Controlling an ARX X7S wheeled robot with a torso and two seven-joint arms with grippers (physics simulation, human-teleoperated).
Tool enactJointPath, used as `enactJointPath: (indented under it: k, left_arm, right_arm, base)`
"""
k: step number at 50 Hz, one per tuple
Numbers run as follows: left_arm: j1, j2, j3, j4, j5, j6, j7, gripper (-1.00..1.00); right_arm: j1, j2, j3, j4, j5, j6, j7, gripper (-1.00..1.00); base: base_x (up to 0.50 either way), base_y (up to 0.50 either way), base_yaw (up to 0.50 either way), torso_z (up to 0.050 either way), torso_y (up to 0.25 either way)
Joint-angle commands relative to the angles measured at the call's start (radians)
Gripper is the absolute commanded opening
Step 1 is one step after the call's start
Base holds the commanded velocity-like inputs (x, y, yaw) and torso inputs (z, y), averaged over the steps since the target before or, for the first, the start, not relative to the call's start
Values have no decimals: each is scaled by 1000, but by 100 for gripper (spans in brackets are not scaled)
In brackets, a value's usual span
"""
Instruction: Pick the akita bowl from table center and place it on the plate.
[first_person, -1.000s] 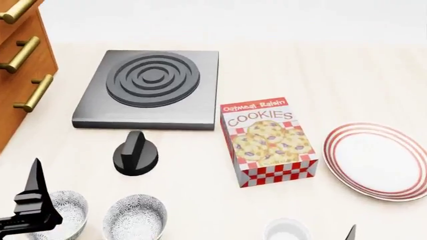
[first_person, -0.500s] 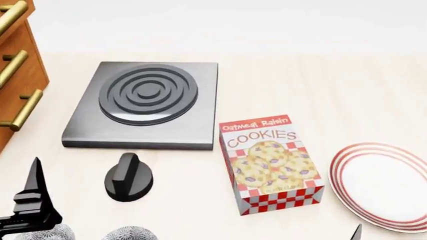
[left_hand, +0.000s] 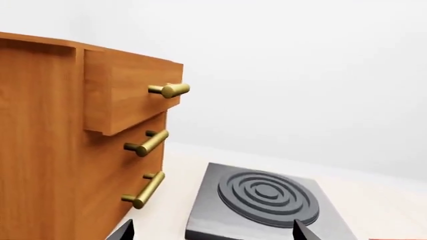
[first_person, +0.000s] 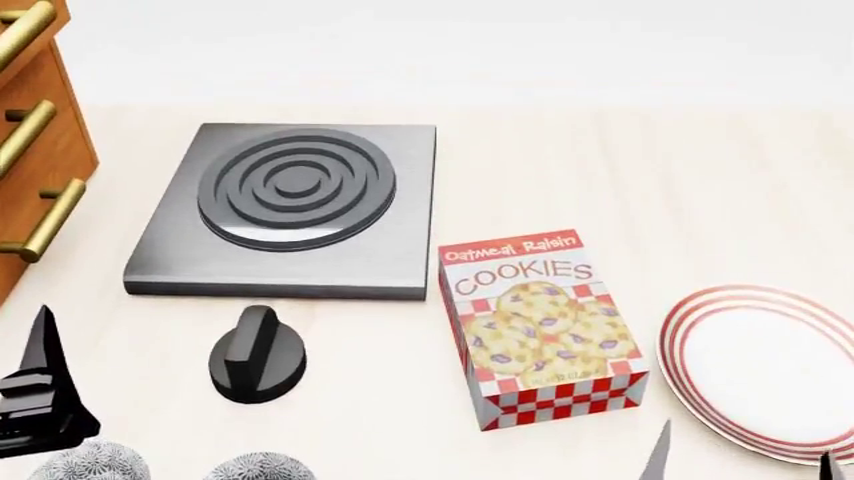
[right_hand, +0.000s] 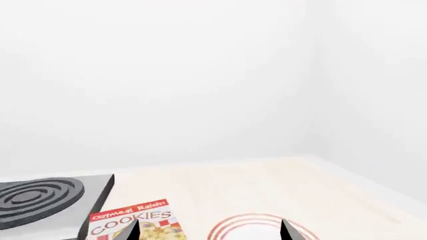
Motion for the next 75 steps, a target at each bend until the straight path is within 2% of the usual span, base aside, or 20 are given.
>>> enactJointPath:
  k: [1, 8, 12, 18, 29, 37, 42, 43, 45, 50, 59, 75]
  left_arm:
    - [-7, -1, -20, 22, -34, -17, -19, 100]
    - [-3, 4, -28, 33, -50, -18, -29, 100]
    - [-2, 5, -33, 44, -58, -22, -38, 100]
    - [-4, 0, -32, 53, -72, -28, -49, 100]
    - [-11, -7, -48, 67, -96, -39, -65, 100]
    - [-10, -11, -60, 78, -117, -44, -70, 100]
    - [-8, -13, -65, 86, -126, -46, -76, 100]
    - [-7, -13, -66, 90, -128, -47, -78, 100]
    - [-5, -14, -67, 91, -130, -44, -78, 100]
    - [-6, -14, -72, 91, -137, -43, -84, 100]
    - [11, -12, -76, 101, -152, -35, -87, 100]
    - [8, -15, -74, 119, -173, -47, -110, 100]
  right_arm:
    - [145, 87, -120, -69, -34, 260, -2, 100]
    - [288, 89, -219, -17, 24, 392, -74, 100]
    - [377, 88, -328, 44, 1, 454, -100, 100]
    - [468, 78, -367, 38, 22, 565, -118, 100]
    - [594, 15, -211, 5, 223, 800, -178, 100]
    - [696, -18, -185, 31, 317, 995, -186, 100]
    - [729, -89, -74, 69, 415, 1111, -206, 100]
    - [735, -152, 35, 102, 475, 1161, -218, 100]
    - [747, -185, 103, 144, 508, 1196, -218, 100]
    - [773, -197, 127, 240, 527, 1222, -202, 100]
    - [766, -209, 49, 345, 578, 1207, -190, 100]
    - [806, -169, -48, 435, 605, 1230, -137, 100]
  base:
    - [0, 0, 0, 0, 0]
    - [0, 0, 0, 0, 0]
    - [0, 0, 0, 0, 0]
    - [0, 0, 0, 0, 0]
    - [0, 0, 0, 0, 0]
    - [0, 0, 0, 0, 0]
    - [0, 0, 0, 0, 0]
    - [0, 0, 0, 0, 0]
    - [0, 0, 0, 0, 0]
    - [0, 0, 0, 0, 0]
    - [0, 0, 0, 0, 0]
    - [0, 0, 0, 0, 0]
